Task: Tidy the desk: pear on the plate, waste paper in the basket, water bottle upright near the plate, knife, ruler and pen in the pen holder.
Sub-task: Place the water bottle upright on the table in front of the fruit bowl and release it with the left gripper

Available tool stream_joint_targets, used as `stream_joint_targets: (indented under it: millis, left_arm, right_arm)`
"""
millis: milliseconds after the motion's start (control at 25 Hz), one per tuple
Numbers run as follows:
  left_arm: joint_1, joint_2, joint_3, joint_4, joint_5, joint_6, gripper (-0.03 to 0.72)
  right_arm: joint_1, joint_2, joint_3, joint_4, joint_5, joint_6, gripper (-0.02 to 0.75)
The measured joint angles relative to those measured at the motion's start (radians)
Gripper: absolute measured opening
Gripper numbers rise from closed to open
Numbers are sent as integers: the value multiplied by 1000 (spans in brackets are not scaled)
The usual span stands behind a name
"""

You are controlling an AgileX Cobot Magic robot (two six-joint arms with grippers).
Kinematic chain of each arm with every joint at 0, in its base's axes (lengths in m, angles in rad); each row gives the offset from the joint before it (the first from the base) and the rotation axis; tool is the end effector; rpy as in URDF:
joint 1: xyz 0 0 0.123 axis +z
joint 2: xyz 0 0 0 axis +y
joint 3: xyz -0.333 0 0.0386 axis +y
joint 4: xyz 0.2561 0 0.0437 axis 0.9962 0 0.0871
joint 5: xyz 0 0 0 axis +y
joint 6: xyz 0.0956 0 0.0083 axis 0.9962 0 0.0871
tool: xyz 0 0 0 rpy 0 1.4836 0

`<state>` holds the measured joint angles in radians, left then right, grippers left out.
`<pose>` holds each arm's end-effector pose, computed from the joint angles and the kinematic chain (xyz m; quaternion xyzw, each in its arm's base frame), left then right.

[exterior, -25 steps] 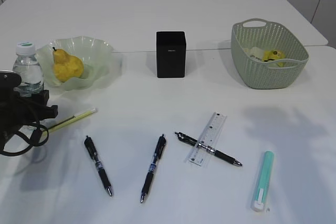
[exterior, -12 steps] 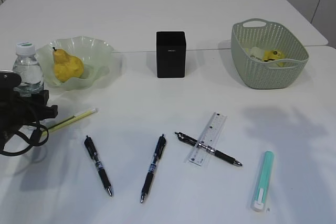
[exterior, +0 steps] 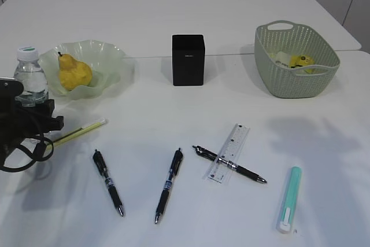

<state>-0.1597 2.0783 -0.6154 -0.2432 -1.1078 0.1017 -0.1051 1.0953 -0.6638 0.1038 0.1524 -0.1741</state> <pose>0.3554 -0.0363 0.1194 -0.0051 0.7968 0.0360 0.6032 0.2161 -0.0213 0.3236 0.0104 0.8589 -0.0384 0.5105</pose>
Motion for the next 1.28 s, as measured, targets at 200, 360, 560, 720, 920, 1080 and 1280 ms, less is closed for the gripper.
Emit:
stream_joint_targets:
  millis: [200,360,560,720,920,1080,1280]
  left_arm:
    - [0,0,0,0,0,0,412]
    - [0,0,0,-2,0,0,420]
    - [0,0,0,-2,0,0,428]
    - [0,0,0,-2,0,0,433]
    - [0,0,0,-2,0,2,441]
    - [0,0,0,-2,0,10,442]
    - [0,0,0,-2,0,14,442]
  right_arm:
    - [0,0,0,0,0,0,586]
    - [0,0,0,0,0,0,586]
    - [0,0,0,0,0,0,586]
    - [0,0,0,0,0,-11,586]
    - [0,0,0,0,0,-14,586]
    - [0,0,0,0,0,-15,586]
    - [0,0,0,0,0,-15,586]
